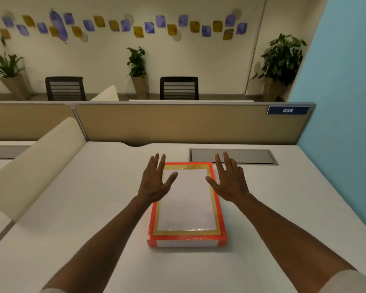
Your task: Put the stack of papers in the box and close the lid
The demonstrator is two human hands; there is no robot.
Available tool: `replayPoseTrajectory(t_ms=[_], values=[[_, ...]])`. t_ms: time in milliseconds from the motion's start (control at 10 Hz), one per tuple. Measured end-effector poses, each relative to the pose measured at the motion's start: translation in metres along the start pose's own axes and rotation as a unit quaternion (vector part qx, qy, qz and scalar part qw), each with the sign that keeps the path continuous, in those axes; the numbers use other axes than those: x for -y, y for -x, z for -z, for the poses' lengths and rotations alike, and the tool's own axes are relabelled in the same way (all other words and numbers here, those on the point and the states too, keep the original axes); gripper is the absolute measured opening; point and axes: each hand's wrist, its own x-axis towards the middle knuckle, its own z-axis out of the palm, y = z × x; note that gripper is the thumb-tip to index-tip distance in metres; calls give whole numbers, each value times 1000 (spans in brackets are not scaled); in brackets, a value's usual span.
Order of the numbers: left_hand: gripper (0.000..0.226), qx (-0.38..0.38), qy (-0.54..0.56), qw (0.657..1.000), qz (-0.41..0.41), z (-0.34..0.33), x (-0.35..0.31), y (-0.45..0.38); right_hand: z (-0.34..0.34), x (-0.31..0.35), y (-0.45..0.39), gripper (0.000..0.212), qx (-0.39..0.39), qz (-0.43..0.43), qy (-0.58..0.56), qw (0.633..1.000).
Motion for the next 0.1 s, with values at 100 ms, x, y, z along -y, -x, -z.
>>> replayPoseTrajectory(t_ms=[100], values=[[90,-51,-66,995,-60,41,-38,-15,52,0,-14,91,-53,38,14,998]])
